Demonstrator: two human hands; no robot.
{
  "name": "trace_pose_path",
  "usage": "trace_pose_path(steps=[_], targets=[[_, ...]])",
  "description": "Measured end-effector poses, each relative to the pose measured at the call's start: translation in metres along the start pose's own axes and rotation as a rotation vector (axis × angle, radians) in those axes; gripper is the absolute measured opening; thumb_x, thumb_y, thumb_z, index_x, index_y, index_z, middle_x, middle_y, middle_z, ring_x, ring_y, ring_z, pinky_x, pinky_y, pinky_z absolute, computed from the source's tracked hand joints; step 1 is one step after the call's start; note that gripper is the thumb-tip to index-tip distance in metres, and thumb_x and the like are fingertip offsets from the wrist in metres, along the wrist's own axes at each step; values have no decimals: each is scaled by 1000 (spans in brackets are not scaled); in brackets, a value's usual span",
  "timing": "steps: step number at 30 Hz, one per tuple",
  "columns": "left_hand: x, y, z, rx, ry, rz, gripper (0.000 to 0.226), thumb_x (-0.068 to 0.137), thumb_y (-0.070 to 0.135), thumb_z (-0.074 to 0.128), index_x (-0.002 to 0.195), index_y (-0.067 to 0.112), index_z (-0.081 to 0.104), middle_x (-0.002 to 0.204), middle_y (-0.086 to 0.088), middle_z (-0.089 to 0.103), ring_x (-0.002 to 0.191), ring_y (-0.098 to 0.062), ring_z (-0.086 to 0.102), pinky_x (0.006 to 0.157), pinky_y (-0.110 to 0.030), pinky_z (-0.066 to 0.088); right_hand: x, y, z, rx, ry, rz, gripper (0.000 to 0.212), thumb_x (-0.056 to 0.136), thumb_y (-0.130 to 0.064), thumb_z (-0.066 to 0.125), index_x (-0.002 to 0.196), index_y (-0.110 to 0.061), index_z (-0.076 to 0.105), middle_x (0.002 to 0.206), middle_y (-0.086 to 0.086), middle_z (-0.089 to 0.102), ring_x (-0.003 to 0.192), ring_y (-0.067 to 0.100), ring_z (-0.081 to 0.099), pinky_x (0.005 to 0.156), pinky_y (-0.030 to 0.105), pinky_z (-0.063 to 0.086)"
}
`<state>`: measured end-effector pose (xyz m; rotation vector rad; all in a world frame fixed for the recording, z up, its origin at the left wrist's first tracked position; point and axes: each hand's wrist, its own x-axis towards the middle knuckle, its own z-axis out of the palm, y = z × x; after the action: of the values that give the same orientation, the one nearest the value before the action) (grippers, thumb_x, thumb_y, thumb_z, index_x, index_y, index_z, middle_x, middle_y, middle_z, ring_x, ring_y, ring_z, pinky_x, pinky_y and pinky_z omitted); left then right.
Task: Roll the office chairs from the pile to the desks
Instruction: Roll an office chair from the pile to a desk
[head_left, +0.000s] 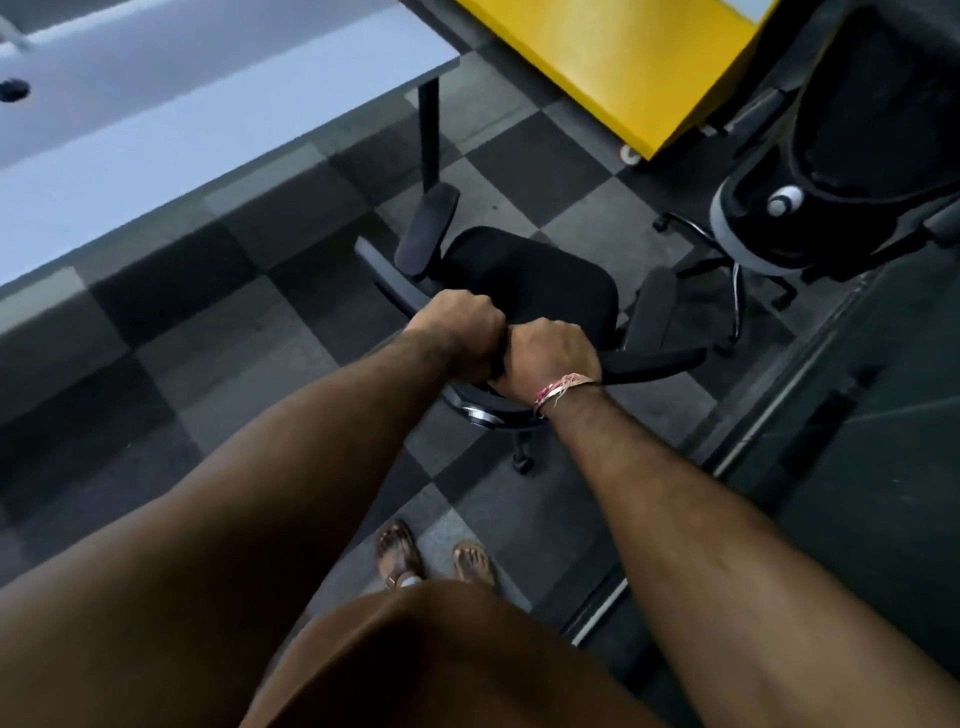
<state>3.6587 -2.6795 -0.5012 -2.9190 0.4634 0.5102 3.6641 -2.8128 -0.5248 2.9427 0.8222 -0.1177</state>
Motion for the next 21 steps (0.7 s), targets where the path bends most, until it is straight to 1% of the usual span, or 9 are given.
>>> trace_pose_path(steps=[3,8,10,17,21], targets=[[-13,7,6,-31,-16,-32,21,96,45,61,97,26,70,72,6,48,70,-15,55,63,-32,46,-10,-3,2,10,11,-53,33,80,-57,64,77,-24,66,71,-1,66,67,23,66,56,29,39],[-41,14,13,-49,-22,-128,21,94,46,62,95,27,71,76,6,53,70,-16,54,62,-33,44,-20,-13,0,-19,30,-183,31,84,-53,59,76,-24,66,71,-1,66,67,24,66,55,29,38],[-54,12,17,-62,-32,-165,21,93,45,62,94,27,71,74,7,51,70,-16,54,61,-33,43,-22,-23,0,-21,31,-231,31,85,-51,57,75,-23,66,71,-1,67,66,24,66,54,29,37],[-116,-5,37,-104,-94,-282,20,93,44,63,96,27,71,71,7,49,70,-16,56,63,-32,45,-38,-83,1,5,52,-345,26,87,-44,56,79,-22,67,74,0,69,68,25,66,55,29,35],[-158,-10,52,-110,-82,-313,21,93,45,61,94,26,70,67,8,45,66,-15,53,62,-31,44,-57,-118,-2,16,53,-382,27,87,-44,53,79,-22,67,75,1,69,69,26,66,56,30,35]])
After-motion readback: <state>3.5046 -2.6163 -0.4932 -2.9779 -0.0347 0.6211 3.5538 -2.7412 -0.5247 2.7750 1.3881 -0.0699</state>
